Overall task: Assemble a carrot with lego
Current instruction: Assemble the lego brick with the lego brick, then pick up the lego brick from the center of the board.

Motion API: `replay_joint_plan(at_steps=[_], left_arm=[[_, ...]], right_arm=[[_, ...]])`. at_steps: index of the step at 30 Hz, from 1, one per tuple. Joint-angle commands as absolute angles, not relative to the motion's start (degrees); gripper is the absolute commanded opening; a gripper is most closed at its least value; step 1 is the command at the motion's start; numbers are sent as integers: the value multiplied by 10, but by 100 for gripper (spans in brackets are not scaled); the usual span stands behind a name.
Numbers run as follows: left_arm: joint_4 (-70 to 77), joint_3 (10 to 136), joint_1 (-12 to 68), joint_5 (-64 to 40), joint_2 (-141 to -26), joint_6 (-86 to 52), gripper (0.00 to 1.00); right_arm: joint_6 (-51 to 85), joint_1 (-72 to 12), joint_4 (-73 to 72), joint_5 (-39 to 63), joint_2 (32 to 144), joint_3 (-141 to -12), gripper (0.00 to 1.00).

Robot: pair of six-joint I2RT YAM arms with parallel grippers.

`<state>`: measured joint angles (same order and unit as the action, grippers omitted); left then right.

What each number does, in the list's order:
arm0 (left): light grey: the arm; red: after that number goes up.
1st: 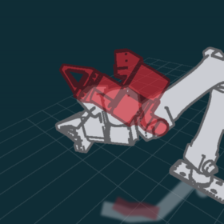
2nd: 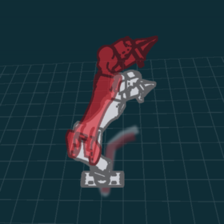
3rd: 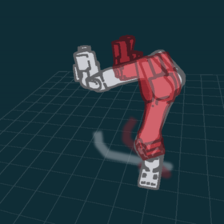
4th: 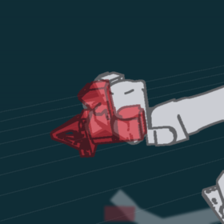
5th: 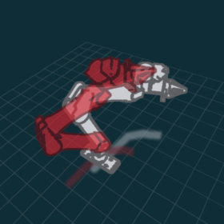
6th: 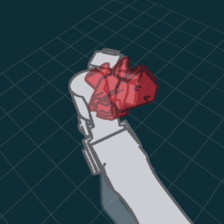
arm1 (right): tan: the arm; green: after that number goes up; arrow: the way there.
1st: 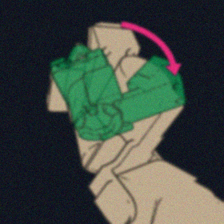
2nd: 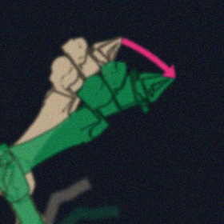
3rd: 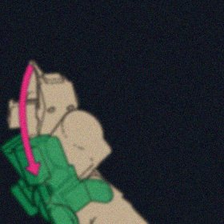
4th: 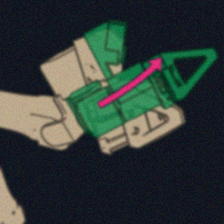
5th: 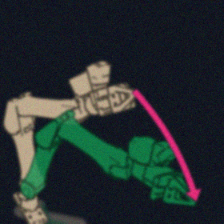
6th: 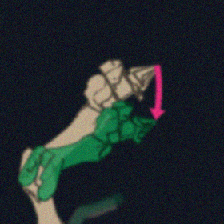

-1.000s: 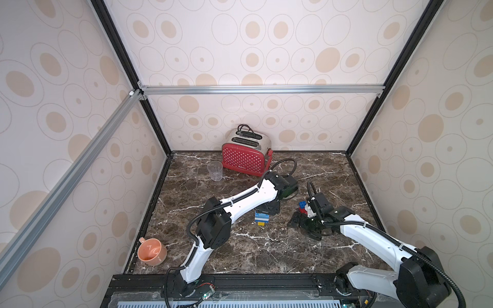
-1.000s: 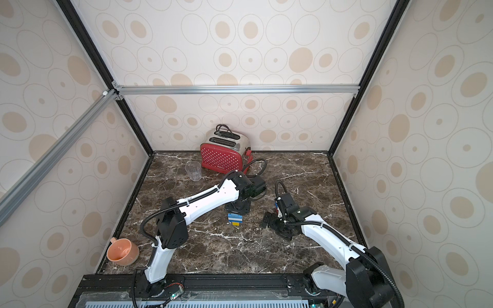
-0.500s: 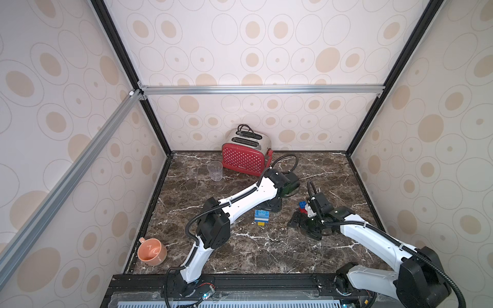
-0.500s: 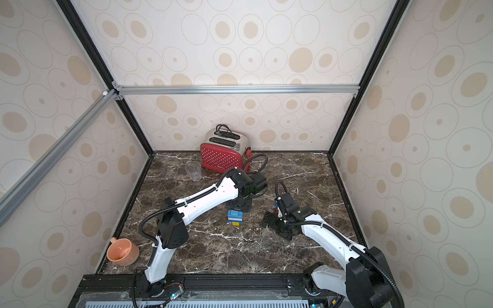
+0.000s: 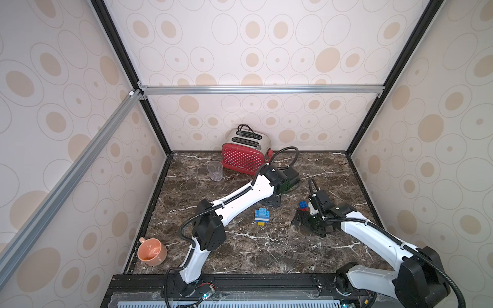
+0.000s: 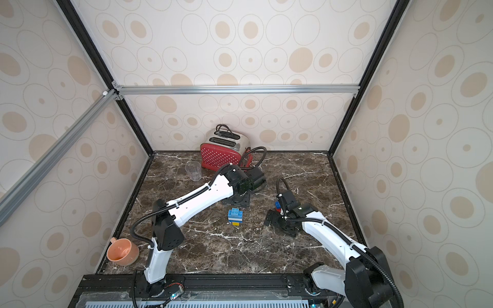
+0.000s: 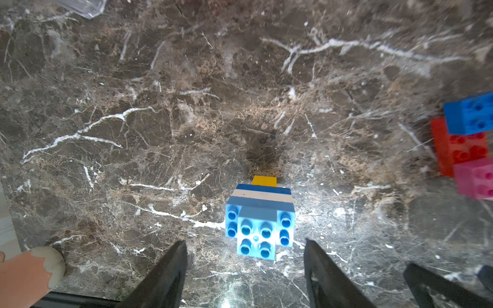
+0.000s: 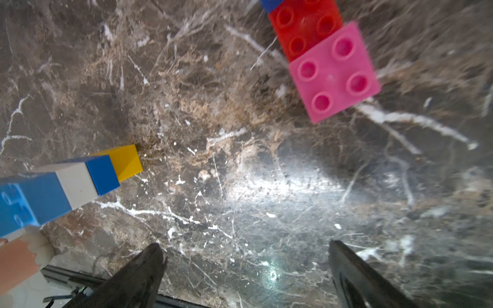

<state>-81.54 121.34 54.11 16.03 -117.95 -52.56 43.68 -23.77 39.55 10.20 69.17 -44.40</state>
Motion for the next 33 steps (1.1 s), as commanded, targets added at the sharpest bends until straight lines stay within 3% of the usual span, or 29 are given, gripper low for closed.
replay_joint_plan(at_steps=[1,7,11,19,29,33], left_arm=[[-840,1241,542,202,-1139,-520,78],[-835,1210,539,216,-1105,-513,99],[-807,1158,530,211,-1065,-508,99],[-735,1004,478,198,-953,-494,99],[-706,908,446,186,-895,-484,99],[-696,895,446,180,-892,-486,99]], right_arm=[[388,-215,430,52,709,-473,99],[319,-205,446,-10,772,-541,99],[265,-201,446,-25,846,-600,99],[198,-194,451,-35,966,-676,84],[194,-178,406,-8,1016,-660,76],[204,-178,395,11,1021,-657,68]])
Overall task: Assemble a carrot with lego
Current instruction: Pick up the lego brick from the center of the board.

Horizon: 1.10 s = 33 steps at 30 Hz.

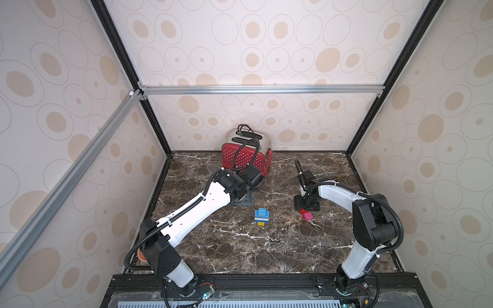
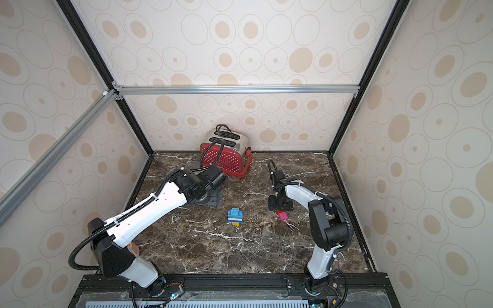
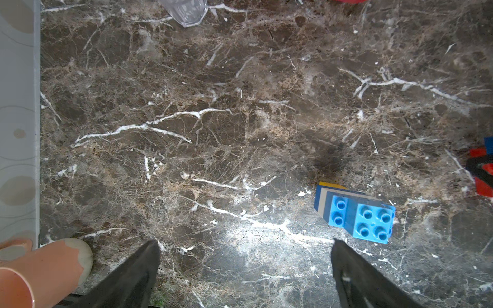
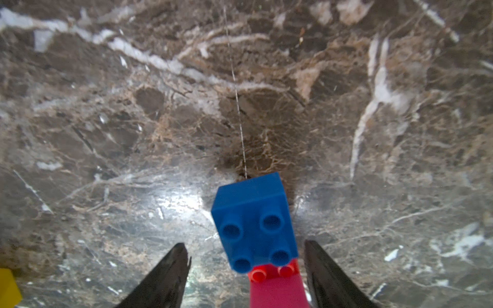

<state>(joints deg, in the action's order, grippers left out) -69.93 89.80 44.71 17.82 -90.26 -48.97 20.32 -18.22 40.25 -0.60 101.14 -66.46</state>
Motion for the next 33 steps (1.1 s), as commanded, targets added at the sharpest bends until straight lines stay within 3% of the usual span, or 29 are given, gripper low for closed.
replay_joint_plan(at_steps=[1,19,33], left_arm=[[-695,893,446,180,-892,-486,99],[-685,869,444,173,-886,-495,99],[-685,864,445,167,-881,-504,99]], right_arm=[[206,-178,393,13,1022,-657,66],[186,-178,398,0,1033,-643,51],[194,-178,397,26,1023,-627,47]])
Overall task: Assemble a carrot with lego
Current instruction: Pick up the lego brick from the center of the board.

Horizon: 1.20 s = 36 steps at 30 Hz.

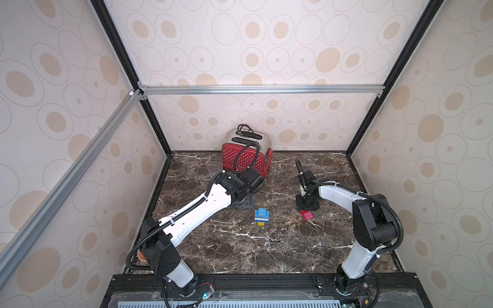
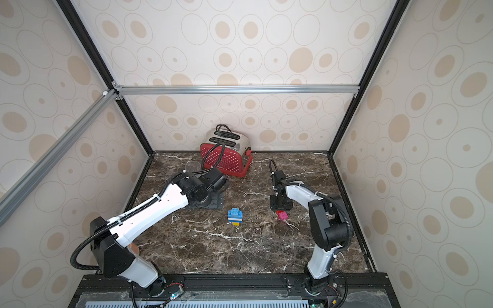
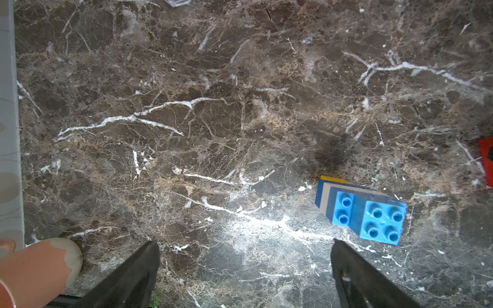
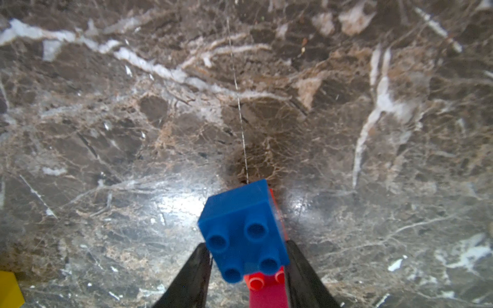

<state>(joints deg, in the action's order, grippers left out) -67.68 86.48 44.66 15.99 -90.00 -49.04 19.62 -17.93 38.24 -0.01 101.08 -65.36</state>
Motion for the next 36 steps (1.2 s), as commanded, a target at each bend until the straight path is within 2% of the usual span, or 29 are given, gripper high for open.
replay_joint_plan(at_steps=[1,8,17,36], left_arm=[[-685,864,444,167,-881,-504,99],[-685,859,444,168,-877,-507,99],[-686,857,444,172,-872,-508,99],[-680,854,444,170,-871,-512,99]], right_arm=[[193,-178,398,20,1022,-626,47],[179,-178,401,-35,1020,-621,48],[199,-178,403,19,985,-605,46],[203,-191,427,1,952,-617,48]])
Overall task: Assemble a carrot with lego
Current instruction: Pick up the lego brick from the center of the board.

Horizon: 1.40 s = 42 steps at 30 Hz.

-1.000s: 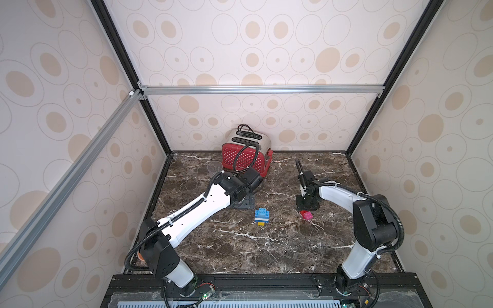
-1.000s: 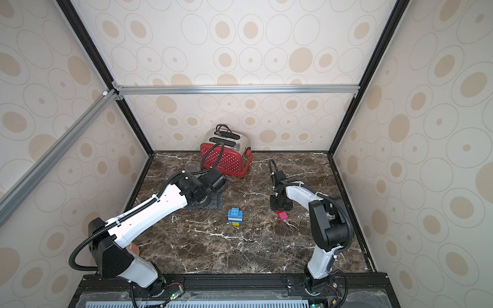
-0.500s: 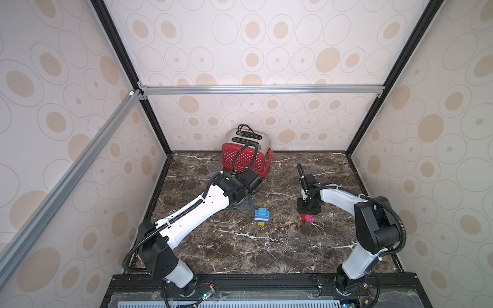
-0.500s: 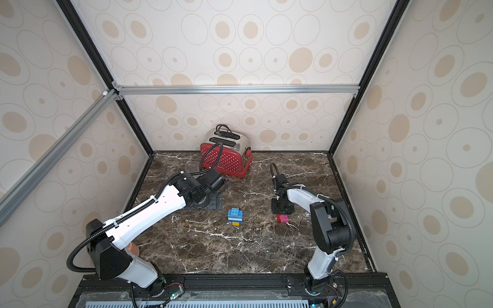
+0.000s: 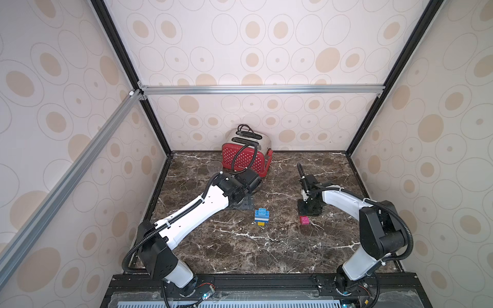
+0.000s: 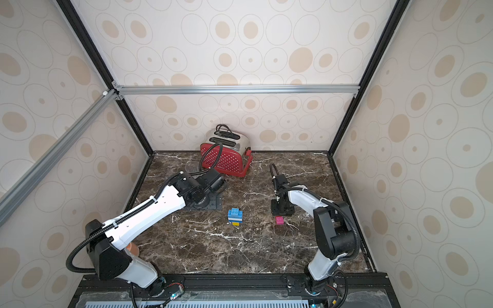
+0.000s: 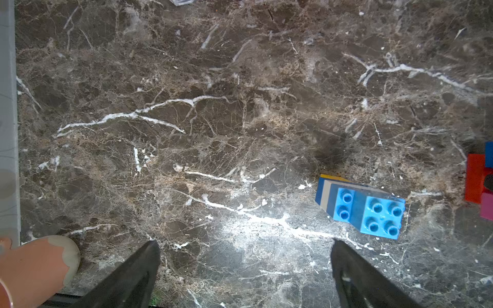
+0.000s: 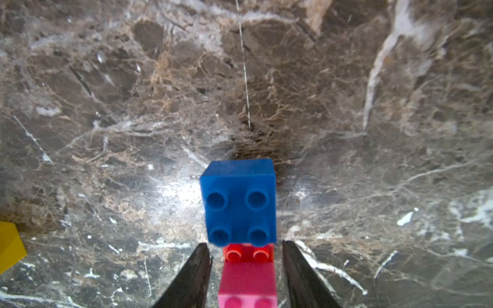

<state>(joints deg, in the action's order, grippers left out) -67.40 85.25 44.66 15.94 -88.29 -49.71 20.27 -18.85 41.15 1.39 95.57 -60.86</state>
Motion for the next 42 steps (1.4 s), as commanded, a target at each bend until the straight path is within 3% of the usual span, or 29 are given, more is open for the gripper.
replay_joint_plan(at_steps=[1,23,36,42], left_arm=[[-681,853,444,171,-871,-512,99],[-687,854,444,178,-867,-511,99],[-681,843,444,176,-862,-508,99],[-657,809,440,165,-840,-504,99]], right_arm=[[202,-191,426,-1,955,-615,48],[210,-202,388,-15,983,-600,38],[194,-208,398,11,955,-609,16],[130,-259,450,16,921,-665,11]])
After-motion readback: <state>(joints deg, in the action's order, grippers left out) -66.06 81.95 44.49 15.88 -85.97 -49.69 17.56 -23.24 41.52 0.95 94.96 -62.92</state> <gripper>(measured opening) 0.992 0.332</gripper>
